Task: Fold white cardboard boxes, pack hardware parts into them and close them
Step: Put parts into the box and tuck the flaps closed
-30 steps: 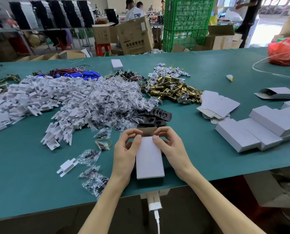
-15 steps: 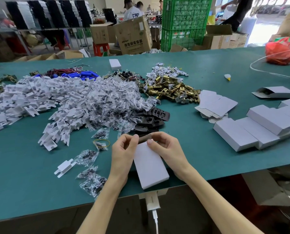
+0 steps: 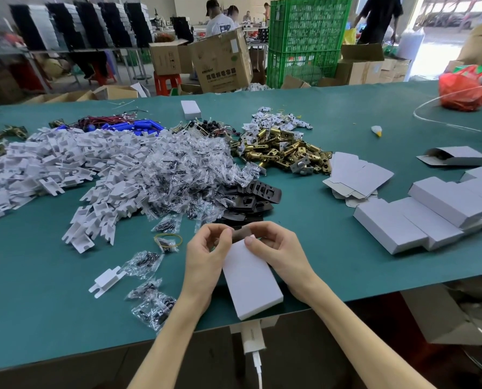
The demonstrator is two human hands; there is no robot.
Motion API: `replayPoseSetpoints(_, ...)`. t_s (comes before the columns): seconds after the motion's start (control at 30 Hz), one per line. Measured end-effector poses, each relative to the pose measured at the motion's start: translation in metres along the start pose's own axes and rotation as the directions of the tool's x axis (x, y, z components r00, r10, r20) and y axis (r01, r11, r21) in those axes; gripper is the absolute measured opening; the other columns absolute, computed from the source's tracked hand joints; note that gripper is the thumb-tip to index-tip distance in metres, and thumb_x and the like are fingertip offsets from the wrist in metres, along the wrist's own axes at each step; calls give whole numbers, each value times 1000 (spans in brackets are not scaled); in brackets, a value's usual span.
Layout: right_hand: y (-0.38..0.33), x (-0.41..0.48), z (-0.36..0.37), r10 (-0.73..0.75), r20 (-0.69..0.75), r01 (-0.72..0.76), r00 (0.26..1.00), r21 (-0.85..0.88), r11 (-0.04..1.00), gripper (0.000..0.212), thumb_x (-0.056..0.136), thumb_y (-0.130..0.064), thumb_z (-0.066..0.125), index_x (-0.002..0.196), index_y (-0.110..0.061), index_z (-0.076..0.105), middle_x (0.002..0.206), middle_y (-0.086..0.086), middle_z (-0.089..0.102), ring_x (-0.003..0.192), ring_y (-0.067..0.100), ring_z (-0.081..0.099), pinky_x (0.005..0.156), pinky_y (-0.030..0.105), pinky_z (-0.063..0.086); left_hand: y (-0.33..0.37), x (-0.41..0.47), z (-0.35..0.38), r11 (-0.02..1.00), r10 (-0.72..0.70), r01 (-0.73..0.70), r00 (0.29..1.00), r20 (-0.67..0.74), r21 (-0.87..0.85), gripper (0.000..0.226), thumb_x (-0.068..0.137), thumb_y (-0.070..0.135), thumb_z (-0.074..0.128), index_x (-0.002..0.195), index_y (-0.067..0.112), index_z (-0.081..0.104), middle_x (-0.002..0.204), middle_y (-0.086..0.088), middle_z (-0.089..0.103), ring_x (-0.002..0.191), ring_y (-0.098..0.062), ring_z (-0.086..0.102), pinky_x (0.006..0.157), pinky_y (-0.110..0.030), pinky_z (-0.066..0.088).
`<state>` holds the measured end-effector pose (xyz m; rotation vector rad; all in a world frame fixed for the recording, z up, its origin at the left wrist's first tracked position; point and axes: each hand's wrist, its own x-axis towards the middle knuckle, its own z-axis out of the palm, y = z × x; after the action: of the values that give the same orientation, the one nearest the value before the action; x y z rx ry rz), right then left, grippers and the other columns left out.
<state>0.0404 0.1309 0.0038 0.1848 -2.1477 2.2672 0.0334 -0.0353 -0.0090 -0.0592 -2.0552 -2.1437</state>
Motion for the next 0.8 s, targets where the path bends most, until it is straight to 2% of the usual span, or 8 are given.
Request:
replayPoseSetpoints(0.13, -1, -1, 0, 11, 10, -12, 1000, 48, 999, 23, 93, -8, 72, 117, -9, 69, 112, 13, 74, 92, 27, 68, 81, 44, 58, 1, -2, 0, 1000, -11, 11, 999, 42, -6, 16, 86, 25, 72, 99, 16, 70, 95, -5, 73, 84, -21, 66, 72, -45, 55)
replayPoseSetpoints(0.23, -1, -1, -1, 7, 13, -8, 1000, 52, 999, 23, 94, -9, 72, 117, -10, 69, 111, 12, 73, 91, 26, 67, 80, 43, 57, 1, -2, -1, 1000, -7, 7, 999, 38, -3, 9, 91, 19, 74, 99, 16, 71, 95, -6, 73, 84, -21, 66, 73, -44, 55)
replayPoseSetpoints(0.33, -1, -2, -1, -12, 28, 11, 1000, 47, 999, 19, 95, -8, 71, 114, -12, 71, 110, 14, 72, 89, 21, 68, 76, 39, 57, 3, -3, -1, 1000, -9, 9, 999, 42, -5, 13, 89, 24, 76, 96, 13, 72, 91, -3, 74, 83, -17, 66, 72, -37, 53)
replayPoseSetpoints(0.5, 0, -2, -3, -25, 35, 23, 999, 51, 998, 17, 93, -13, 73, 110, -14, 72, 106, 13, 72, 85, 16, 69, 70, 31, 57, 2, -1, -1, 1000, -28, 28, 999, 33, -13, 6, 94, 12, 75, 94, 7, 72, 88, -7, 73, 81, -18, 64, 74, -40, 51)
replayPoseSetpoints(0.67, 1, -1, -3, -12, 35, 10, 999, 65, 998, 22, 88, -21, 75, 110, -16, 73, 105, 14, 73, 86, 19, 69, 71, 35, 57, 5, -2, -1, 996, -62, 65, 997, 38, -60, 21, 85, 26, 82, 91, 9, 73, 88, -10, 74, 78, -20, 66, 70, -38, 52)
replayPoseSetpoints(0.8, 0, 0, -2, 1, 58, -5, 998, 79, 997, 32, 84, -22, 78, 114, -14, 70, 110, 10, 72, 87, 25, 65, 75, 41, 56, 5, -2, 0, 997, -64, 66, 997, 35, -38, 29, 80, 34, 79, 91, 9, 72, 86, -7, 74, 75, -18, 66, 66, -35, 54)
